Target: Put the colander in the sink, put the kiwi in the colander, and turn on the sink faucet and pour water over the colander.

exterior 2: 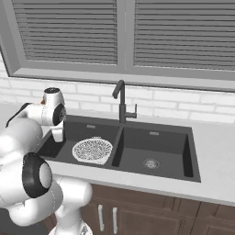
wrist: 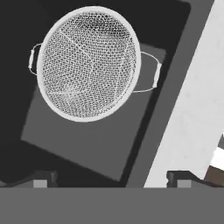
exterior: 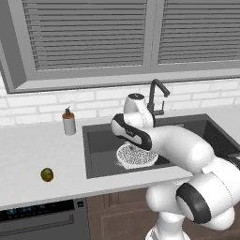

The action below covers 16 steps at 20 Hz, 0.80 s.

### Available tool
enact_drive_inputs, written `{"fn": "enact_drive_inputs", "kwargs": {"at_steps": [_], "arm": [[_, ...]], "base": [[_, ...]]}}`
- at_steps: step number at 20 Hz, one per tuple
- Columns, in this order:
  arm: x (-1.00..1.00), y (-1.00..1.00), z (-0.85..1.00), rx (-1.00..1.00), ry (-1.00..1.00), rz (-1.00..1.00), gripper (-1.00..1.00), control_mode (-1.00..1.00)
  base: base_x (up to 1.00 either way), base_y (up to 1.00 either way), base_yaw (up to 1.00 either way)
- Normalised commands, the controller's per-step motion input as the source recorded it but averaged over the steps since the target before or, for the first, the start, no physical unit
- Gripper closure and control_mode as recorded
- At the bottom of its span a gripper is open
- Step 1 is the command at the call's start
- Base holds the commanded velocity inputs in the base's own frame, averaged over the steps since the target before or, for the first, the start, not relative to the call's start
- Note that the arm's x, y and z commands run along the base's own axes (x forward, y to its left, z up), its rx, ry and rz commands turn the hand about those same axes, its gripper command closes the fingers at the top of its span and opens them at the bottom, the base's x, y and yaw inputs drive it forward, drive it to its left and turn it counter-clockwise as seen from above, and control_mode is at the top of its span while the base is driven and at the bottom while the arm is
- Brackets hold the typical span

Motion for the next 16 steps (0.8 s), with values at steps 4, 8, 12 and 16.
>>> {"fn": "enact_drive_inputs", "kwargs": {"at_steps": [4,8,12,16], "arm": [[-0.21,0.17,0.00,-0.03,0.00,1.00,-1.00,-1.00],[-0.11,0.21,0.03,-0.02,0.00,0.98,-1.00,-1.00],[-0.08,0.25,0.00,-0.03,0.00,0.96,-1.00,-1.00],[-0.40,0.27,0.00,-0.11,0.00,0.80,-1.00,-1.00]], "base": [[0.00,0.00,0.00],[0.00,0.00,0.00],[0.00,0.00,0.00],[0.00,0.00,0.00]]}}
